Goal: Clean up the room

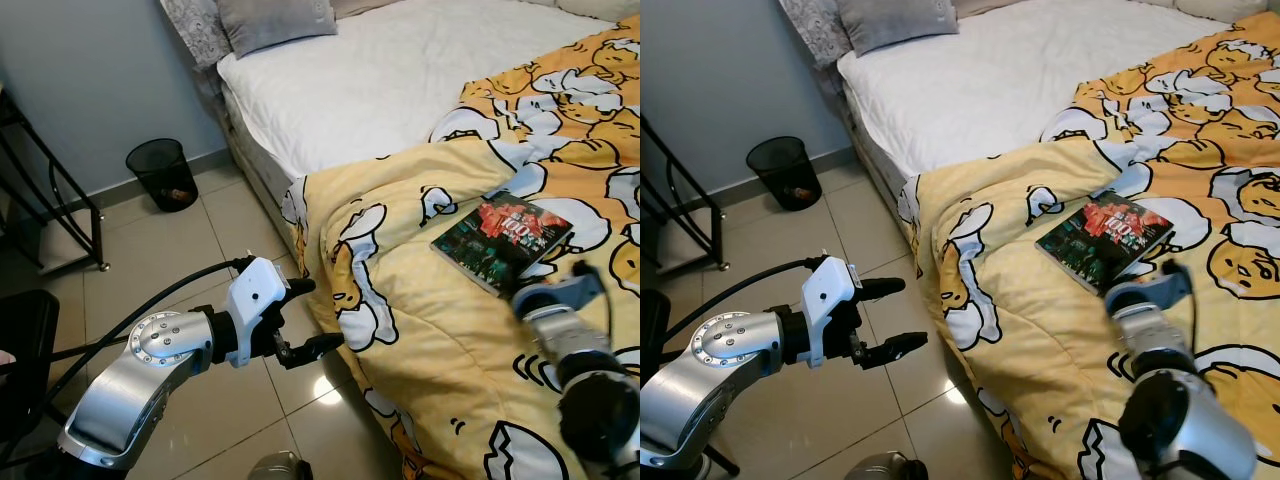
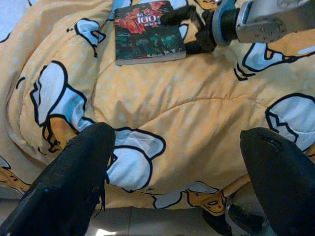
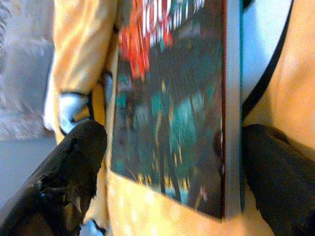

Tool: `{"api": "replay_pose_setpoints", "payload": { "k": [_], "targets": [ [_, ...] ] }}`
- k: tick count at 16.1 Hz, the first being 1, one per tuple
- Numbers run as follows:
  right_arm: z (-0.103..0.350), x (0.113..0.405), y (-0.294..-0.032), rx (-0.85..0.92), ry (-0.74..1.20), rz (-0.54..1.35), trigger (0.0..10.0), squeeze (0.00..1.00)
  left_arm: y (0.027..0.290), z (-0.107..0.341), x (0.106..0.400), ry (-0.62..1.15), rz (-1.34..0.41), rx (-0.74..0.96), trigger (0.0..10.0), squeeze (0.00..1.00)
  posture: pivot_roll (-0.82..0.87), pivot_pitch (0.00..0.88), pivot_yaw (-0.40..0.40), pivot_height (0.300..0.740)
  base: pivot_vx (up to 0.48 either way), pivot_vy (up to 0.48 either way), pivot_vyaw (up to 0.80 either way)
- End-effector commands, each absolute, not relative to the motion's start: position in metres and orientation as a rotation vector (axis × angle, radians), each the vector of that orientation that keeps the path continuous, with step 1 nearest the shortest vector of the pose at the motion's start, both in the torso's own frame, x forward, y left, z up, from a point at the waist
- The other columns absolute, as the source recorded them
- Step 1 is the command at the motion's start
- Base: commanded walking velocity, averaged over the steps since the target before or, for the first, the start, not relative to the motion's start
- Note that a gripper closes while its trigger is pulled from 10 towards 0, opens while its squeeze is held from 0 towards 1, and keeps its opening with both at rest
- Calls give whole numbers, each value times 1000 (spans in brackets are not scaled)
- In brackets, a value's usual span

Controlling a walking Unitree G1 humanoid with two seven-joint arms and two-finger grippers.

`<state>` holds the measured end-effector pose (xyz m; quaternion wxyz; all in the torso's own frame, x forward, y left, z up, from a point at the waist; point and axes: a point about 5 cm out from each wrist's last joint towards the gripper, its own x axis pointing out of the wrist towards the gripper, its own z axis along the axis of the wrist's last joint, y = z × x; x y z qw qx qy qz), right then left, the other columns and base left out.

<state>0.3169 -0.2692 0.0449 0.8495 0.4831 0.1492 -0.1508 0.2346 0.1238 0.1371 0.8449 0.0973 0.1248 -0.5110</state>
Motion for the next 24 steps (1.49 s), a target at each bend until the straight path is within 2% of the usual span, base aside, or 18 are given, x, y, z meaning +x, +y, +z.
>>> {"api": "replay_pose_setpoints", "payload": {
  "k": [1, 4, 6, 9, 13, 15, 16, 17, 18, 19, 23, 24],
  "targets": [
    [33, 311, -261, 987, 388, -327, 10000, 0, 128, 139, 234, 267, -1069, 220, 10000, 631, 187, 32, 121, 740, 0, 0, 0],
    [19, 304, -249, 956, 474, -338, 10000, 0, 129, 138, 231, 275, -1072, 221, 10000, 635, 189, 30, 124, 740, 0, 0, 0],
    [6, 298, -234, 1011, 506, -374, 10000, 0, 128, 138, 231, 277, -1073, 223, 10000, 627, 201, 37, 130, 740, 0, 0, 0],
    [13, 305, -233, 1236, 354, -436, 10000, 0, 131, 141, 231, 278, -1066, 235, 10000, 635, 228, 61, 137, 740, 0, 0, 0],
    [43, 326, -240, 1342, 184, -360, 10000, 0, 135, 142, 230, 282, -1055, 238, 10000, 635, 234, 66, 138, 740, 0, 0, 0],
    [51, 332, -241, 1345, 164, -335, 10000, 0, 135, 142, 230, 282, -1052, 237, 10000, 635, 233, 64, 136, 740, 0, 0, 0],
    [54, 335, -239, 1341, 160, -317, 7961, 0, 135, 142, 231, 281, -1050, 238, 10000, 631, 236, 63, 135, 740, 0, 0, 0],
    [58, 338, -238, 1338, 155, -302, 7373, 0, 134, 143, 232, 278, -1048, 239, 10000, 639, 238, 62, 135, 740, 0, 0, 0],
    [58, 338, -237, 1337, 153, -299, 7373, 0, 134, 143, 232, 278, -1048, 240, 10000, 639, 238, 62, 135, 740, 0, 0, 0],
    [61, 340, -237, 1342, 145, -295, 5529, 0, 135, 143, 232, 276, -1046, 241, 10000, 635, 238, 62, 134, 740, 0, 0, 0],
    [53, 340, -223, 1273, 228, -322, 4902, 0, 134, 143, 231, 279, -1046, 238, 10000, 635, 238, 69, 138, 740, 0, 0, 0],
    [50, 339, -221, 1265, 250, -366, 0, 0, 134, 143, 231, 280, -1047, 237, 10000, 635, 238, 69, 138, 740, 0, 0, 0]
  ]
}}
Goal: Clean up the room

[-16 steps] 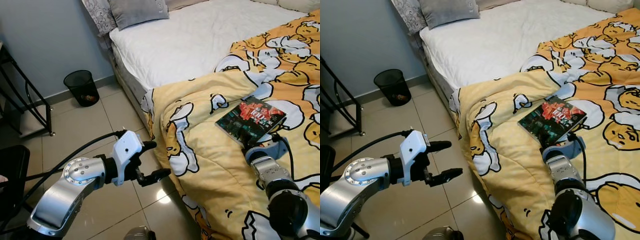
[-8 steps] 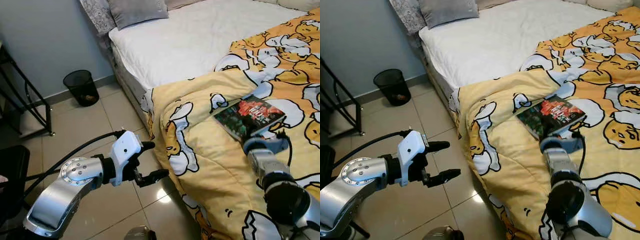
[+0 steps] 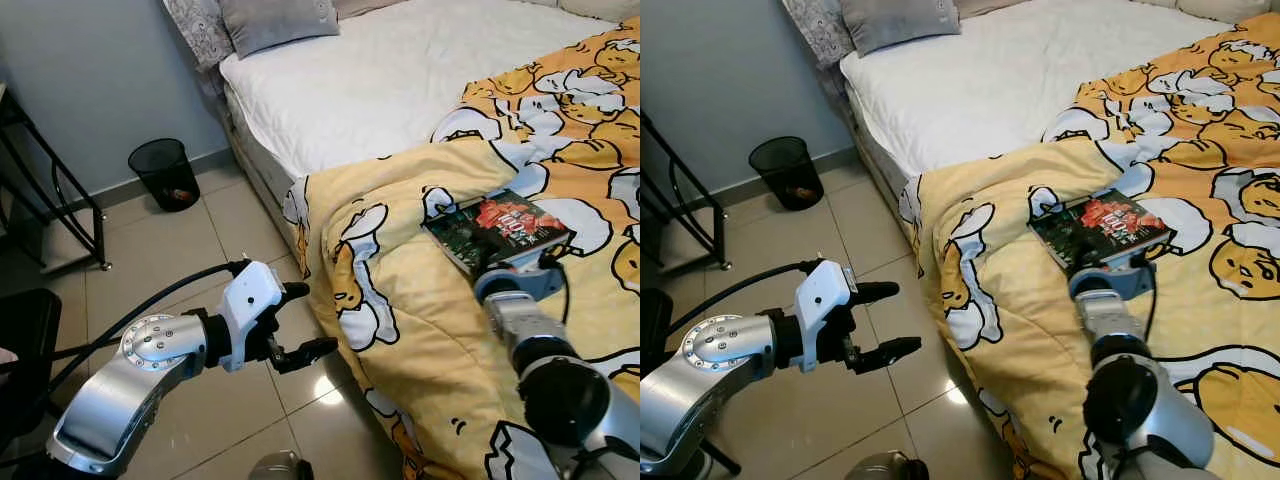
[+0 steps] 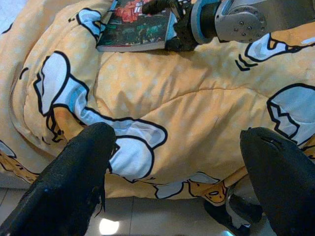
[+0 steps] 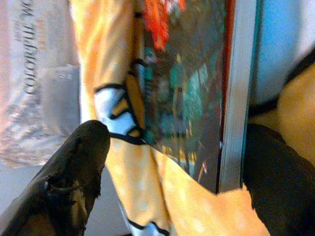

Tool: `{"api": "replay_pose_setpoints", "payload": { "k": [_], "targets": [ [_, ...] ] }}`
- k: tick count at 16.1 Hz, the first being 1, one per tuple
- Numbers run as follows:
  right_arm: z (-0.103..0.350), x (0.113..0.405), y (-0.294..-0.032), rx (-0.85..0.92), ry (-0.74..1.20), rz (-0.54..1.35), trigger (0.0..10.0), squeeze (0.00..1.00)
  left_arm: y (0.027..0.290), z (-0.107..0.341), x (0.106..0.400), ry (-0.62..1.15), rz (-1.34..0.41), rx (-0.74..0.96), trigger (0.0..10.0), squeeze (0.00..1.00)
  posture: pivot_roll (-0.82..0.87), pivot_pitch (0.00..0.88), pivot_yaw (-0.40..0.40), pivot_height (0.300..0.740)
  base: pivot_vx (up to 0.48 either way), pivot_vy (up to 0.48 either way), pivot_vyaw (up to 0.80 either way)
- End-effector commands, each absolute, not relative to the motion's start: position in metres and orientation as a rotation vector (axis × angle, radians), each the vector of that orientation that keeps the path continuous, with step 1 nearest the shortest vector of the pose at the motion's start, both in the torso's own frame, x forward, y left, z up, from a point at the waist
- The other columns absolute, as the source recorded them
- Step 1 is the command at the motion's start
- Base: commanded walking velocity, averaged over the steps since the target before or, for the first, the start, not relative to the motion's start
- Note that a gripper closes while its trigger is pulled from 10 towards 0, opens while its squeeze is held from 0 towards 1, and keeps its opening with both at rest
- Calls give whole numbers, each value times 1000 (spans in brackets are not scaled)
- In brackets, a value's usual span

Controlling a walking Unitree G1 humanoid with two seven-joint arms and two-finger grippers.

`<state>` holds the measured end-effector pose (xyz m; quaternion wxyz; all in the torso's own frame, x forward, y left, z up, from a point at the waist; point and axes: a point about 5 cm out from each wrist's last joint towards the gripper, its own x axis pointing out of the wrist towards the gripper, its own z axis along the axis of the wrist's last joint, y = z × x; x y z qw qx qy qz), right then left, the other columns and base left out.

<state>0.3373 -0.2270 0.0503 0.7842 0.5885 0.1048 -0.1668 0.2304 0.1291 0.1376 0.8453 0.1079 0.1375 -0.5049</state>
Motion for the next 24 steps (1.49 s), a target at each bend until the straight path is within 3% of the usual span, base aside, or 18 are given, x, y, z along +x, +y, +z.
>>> {"api": "replay_pose_setpoints", "payload": {
  "k": [1, 24],
  "targets": [
    [47, 338, -218, 1256, 264, -391, 0, 0, 133, 143, 231, 280, -1048, 237, 10000, 635, 238, 69, 138, 740, 0, 0, 0],
    [57, 347, -214, 1170, 256, -370, 0, 0, 129, 141, 239, 249, -1029, 235, 10000, 635, 208, 0, 100, 740, 0, 0, 0]
  ]
}}
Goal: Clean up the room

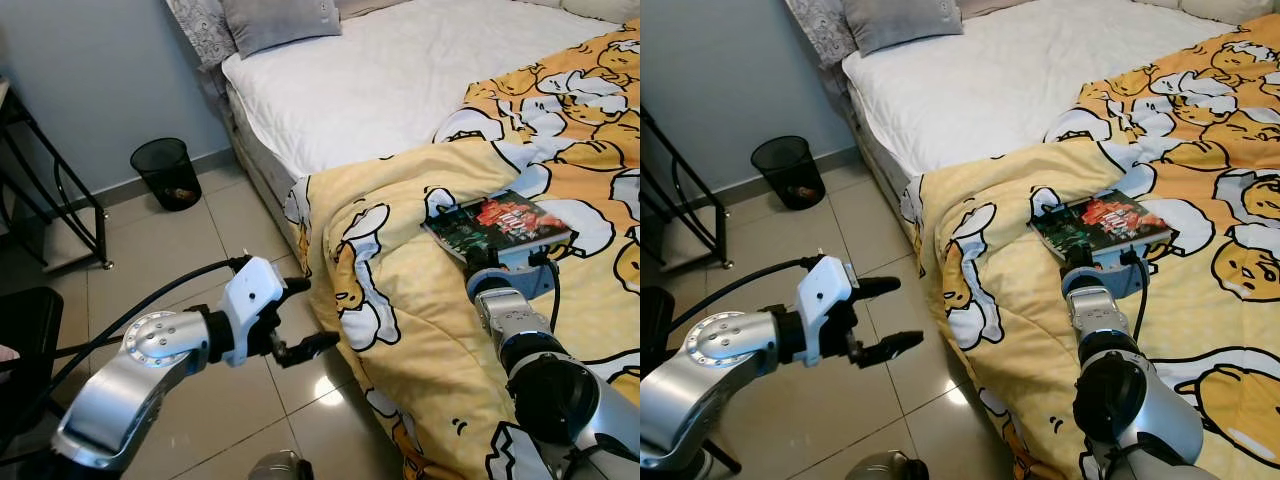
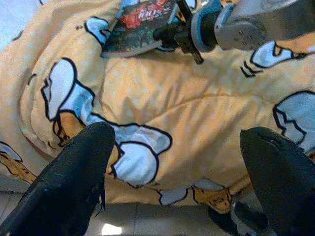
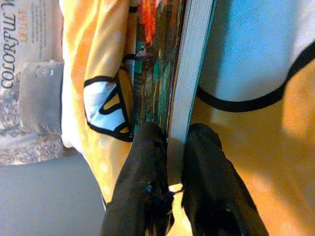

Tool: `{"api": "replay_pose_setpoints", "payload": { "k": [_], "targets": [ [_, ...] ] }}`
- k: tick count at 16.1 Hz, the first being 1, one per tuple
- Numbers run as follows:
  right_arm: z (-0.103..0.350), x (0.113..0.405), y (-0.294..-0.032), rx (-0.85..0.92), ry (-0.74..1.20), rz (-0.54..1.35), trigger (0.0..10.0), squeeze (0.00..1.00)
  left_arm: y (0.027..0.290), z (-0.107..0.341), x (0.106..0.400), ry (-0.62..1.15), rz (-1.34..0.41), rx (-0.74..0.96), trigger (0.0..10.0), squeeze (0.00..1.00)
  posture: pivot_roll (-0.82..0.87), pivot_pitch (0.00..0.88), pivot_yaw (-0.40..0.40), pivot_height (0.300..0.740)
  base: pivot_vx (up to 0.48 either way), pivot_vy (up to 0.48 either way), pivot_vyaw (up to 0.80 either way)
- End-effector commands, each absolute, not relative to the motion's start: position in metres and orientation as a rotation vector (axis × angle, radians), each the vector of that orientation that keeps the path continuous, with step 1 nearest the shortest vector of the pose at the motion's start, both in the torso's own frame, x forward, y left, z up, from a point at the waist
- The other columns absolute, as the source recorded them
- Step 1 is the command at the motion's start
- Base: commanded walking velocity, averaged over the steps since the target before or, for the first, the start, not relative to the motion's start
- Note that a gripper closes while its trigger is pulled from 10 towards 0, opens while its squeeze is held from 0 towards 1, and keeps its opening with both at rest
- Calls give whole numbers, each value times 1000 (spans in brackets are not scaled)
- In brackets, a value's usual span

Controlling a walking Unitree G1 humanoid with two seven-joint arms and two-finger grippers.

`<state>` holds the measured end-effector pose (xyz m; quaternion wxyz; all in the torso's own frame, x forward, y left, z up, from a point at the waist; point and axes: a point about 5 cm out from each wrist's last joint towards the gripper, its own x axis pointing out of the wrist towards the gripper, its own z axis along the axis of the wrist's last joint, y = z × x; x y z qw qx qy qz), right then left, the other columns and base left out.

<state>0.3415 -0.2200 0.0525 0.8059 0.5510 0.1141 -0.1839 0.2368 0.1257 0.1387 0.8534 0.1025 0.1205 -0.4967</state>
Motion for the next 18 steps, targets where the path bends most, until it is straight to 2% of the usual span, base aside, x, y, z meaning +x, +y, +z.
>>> {"api": "replay_pose_setpoints", "payload": {
  "k": [1, 4, 5, 9, 13, 15, 18],
  "targets": [
    [59, 347, -216, 1149, 253, -366, 0, 0, 128, 140, 242, 234, -1014, 226, 10000, 631, 185, 0, 86, 740, 0, 0, 0],
    [61, 346, -224, 1063, 247, -331, 0, 0, 129, 133, 252, 198, -934, 203, 10000, 635, 125, 0, 48, 740, 0, 0, 0],
    [61, 345, -228, 963, 252, -283, 0, 0, 132, 128, 256, 177, -857, 183, 10000, 631, 79, 0, 44, 740, 0, 0, 0],
    [66, 338, -239, 789, 166, -248, 0, 0, 138, 112, 263, 154, -692, 137, 10000, 635, -20, 0, 51, 740, 0, 0, 0],
    [79, 327, -219, 488, 85, -126, 0, 0, 138, 107, 268, 122, -566, 135, 10000, 624, -48, 0, 54, 740, 0, 0, 0],
    [100, 322, -202, 240, 5, -20, 0, 0, 141, 106, 269, 106, -529, 133, 10000, 624, -64, 0, 65, 740, 0, 0, 0],
    [124, 320, -192, 171, -68, 126, 0, 0, 140, 104, 272, 99, -518, 133, 10000, 616, -68, 0, 70, 740, 0, 0, 0]
  ]
}}
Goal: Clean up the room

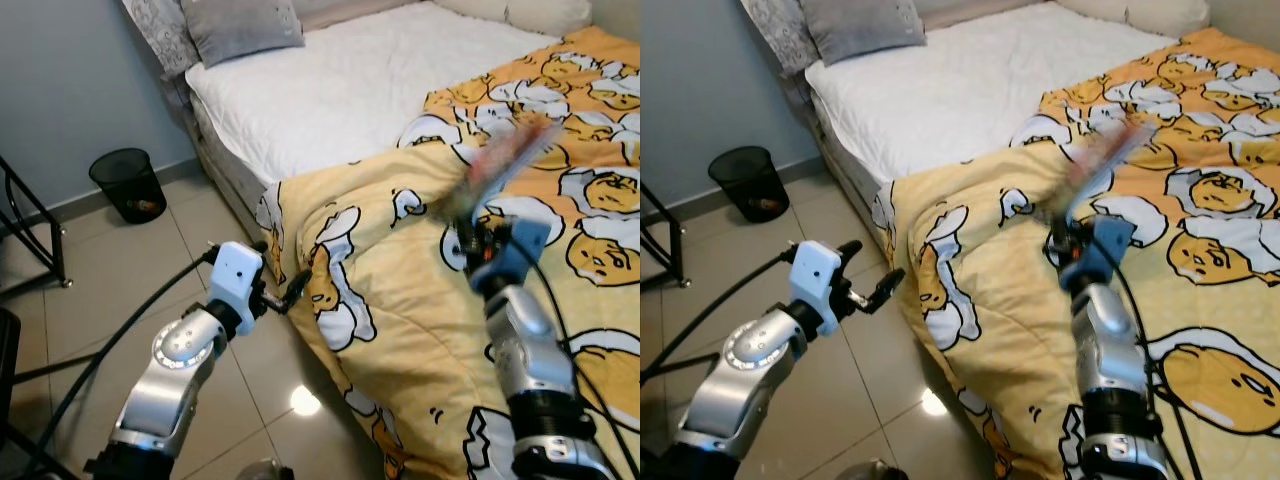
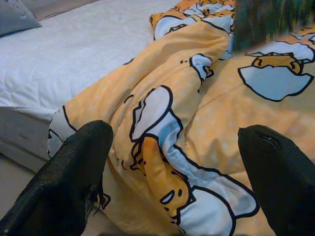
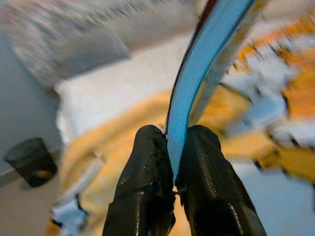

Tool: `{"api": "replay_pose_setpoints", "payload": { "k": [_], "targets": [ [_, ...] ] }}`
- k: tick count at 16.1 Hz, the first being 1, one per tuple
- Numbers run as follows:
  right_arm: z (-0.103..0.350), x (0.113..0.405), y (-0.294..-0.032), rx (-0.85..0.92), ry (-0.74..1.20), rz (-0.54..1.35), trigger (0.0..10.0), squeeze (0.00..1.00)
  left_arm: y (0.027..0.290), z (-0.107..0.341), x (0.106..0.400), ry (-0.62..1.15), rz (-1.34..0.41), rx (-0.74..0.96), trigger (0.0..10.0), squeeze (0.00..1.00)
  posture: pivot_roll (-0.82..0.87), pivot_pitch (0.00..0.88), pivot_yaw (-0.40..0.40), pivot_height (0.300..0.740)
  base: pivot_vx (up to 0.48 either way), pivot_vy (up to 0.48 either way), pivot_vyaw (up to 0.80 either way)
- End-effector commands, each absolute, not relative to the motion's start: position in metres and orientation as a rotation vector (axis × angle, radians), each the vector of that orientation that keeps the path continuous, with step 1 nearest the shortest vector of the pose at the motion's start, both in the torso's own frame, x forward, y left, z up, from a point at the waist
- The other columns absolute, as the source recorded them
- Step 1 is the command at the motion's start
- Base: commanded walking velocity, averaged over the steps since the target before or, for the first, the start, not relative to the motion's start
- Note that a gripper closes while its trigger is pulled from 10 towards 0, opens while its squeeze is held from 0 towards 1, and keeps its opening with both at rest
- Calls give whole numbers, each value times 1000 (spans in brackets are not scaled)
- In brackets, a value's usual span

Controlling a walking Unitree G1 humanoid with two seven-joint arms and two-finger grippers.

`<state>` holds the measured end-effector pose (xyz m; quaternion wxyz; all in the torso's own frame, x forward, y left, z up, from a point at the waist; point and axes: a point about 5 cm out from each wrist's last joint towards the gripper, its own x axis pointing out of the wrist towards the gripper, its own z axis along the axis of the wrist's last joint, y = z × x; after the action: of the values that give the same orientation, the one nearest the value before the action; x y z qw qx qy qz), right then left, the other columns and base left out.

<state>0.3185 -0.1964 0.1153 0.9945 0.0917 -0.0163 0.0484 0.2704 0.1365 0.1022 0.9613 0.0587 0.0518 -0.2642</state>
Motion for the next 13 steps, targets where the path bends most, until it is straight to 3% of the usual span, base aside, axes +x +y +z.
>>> {"api": "replay_pose_setpoints", "payload": {
  "k": [1, 5, 6, 7, 8, 9, 13],
  "targets": [
    [126, 318, -193, 166, -71, 145, 0, 0, 139, 104, 273, 92, -518, 129, 10000, 592, -63, 0, 68, 740, 0, 0, 0],
    [122, 308, -198, 118, -55, 44, 0, 0, 142, 103, 269, 76, -487, 116, 10000, 518, -48, 0, 64, 740, 0, 0, 0],
    [118, 306, -198, 102, -48, 19, 0, 0, 143, 102, 268, 79, -473, 132, 10000, 420, -49, 0, 68, 740, 0, 0, 0],
    [113, 304, -199, 87, -32, -36, 0, 0, 144, 100, 268, 87, -466, 148, 10000, 145, -51, 0, 71, 740, 0, 0, 0],
    [108, 302, -202, 99, -12, -102, 7333, 0, 144, 100, 268, 89, -462, 152, 10000, 35, -52, 0, 74, 740, 0, 0, 0],
    [104, 301, -204, 108, 5, -159, 10000, 0, 144, 99, 269, 83, -454, 165, 10000, 8, -52, 0, 74, 740, 0, 0, 0],
    [104, 299, -194, 55, 17, -103, 10000, 0, 141, 100, 271, 75, -460, 171, 10000, 0, -60, 0, 87, 740, 0, 0, 0]
  ]
}}
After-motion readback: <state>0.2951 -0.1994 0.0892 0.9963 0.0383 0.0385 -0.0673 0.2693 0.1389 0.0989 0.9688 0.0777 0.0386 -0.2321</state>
